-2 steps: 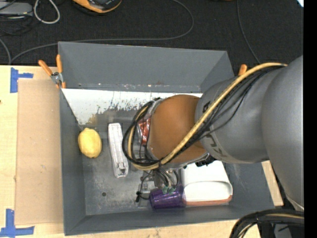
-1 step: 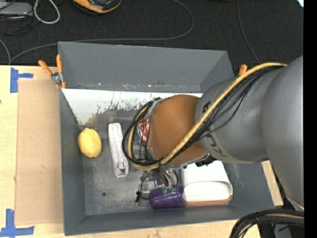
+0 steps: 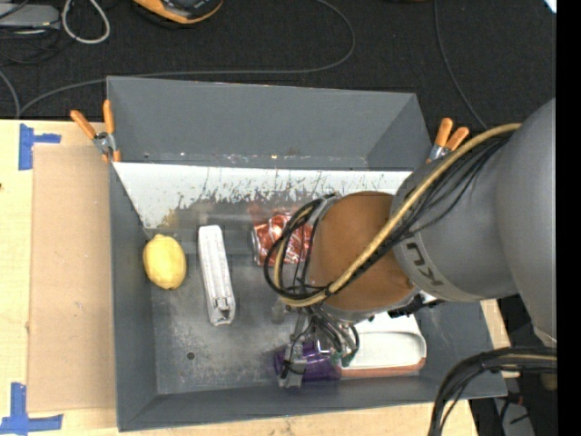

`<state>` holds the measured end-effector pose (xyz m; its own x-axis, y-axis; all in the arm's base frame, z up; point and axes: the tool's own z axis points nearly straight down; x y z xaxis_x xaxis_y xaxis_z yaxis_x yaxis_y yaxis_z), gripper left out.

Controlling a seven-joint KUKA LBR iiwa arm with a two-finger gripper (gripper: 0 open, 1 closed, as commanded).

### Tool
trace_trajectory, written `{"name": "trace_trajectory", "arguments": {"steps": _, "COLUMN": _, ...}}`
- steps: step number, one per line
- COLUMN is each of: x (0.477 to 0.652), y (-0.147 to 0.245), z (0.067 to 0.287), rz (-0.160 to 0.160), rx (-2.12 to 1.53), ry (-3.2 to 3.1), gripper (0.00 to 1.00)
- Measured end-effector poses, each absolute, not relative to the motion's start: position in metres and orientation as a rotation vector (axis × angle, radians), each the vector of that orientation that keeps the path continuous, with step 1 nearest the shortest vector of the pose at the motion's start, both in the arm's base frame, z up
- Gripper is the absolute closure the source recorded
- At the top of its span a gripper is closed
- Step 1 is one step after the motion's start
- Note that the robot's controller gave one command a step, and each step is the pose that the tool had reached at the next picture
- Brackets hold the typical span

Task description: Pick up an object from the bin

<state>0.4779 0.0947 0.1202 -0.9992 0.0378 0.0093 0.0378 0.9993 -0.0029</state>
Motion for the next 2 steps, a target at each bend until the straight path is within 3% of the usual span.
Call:
{"name": "trace_trajectory", "arguments": {"steps": 1, "x": 0.472, "y": 0.084, "z": 0.097, "rz": -0.003, "rx": -0.019, "ry": -3.137, "gripper": 0.00}}
{"name": "trace_trajectory", "arguments": {"steps": 2, "x": 0.472, "y": 0.061, "z": 0.083, "rz": -0.003, "rx": -0.080, "ry": -3.136, "gripper": 1.00}}
